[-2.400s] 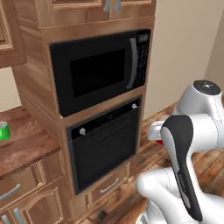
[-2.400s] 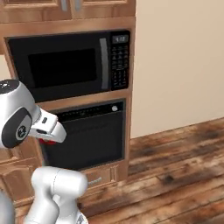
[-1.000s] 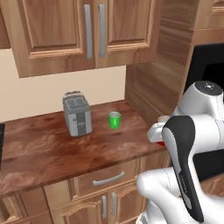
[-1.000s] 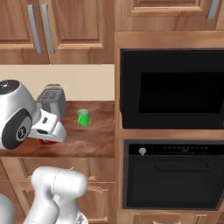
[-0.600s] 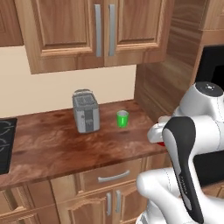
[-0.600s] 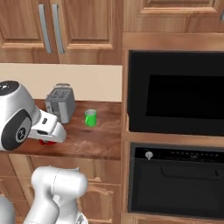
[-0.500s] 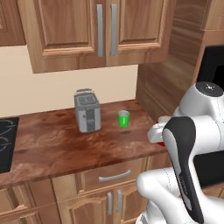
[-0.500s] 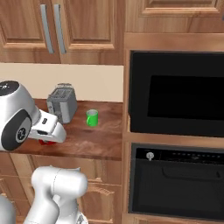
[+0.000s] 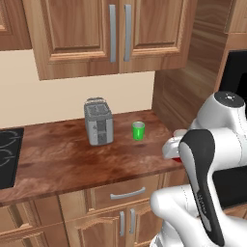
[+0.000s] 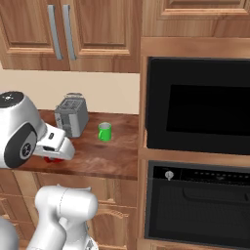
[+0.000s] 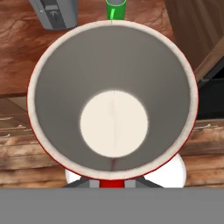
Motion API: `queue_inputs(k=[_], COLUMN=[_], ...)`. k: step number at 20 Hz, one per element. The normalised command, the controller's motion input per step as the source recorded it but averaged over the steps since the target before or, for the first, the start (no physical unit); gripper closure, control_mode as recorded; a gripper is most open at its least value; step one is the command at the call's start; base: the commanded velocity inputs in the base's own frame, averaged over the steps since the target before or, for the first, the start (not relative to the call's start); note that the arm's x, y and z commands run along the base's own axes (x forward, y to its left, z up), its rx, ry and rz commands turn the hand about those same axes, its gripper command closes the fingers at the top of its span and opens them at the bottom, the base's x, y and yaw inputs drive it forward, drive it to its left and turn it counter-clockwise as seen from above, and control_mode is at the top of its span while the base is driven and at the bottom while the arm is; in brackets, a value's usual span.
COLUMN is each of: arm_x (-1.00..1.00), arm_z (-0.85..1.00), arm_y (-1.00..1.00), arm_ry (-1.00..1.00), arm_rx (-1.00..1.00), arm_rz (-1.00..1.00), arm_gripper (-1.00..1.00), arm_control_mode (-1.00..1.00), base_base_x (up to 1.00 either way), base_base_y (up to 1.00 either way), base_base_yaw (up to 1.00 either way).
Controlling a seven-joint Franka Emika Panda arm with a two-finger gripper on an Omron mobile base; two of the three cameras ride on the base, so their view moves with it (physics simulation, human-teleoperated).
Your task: Clear the mugs and bowl far away from the sink.
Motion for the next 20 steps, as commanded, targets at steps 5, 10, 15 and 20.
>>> queue_inputs(k=[5, 10, 15, 20], arm_x=[0.29, 0.37, 0.45, 0.46], arm_z=[-0.28, -0.23, -0.26, -0.31], arm_y=[0.0, 0.0, 0.0, 0.0], arm_ry=[0.0, 0.0, 0.0, 0.0], arm_rx=[0.0, 0.0, 0.0, 0.0], arm_rz=[0.04, 0.04, 0.04, 0.03], arm_gripper=[1.0, 1.0, 1.0, 1.0], arm_control_mode=[-1.0, -1.0, -1.0, -1.0], base_base_x=[0.0, 0.0, 0.0, 0.0], base_base_y=[0.0, 0.0, 0.0, 0.0], base_base_yaw=[0.0, 0.0, 0.0, 0.0])
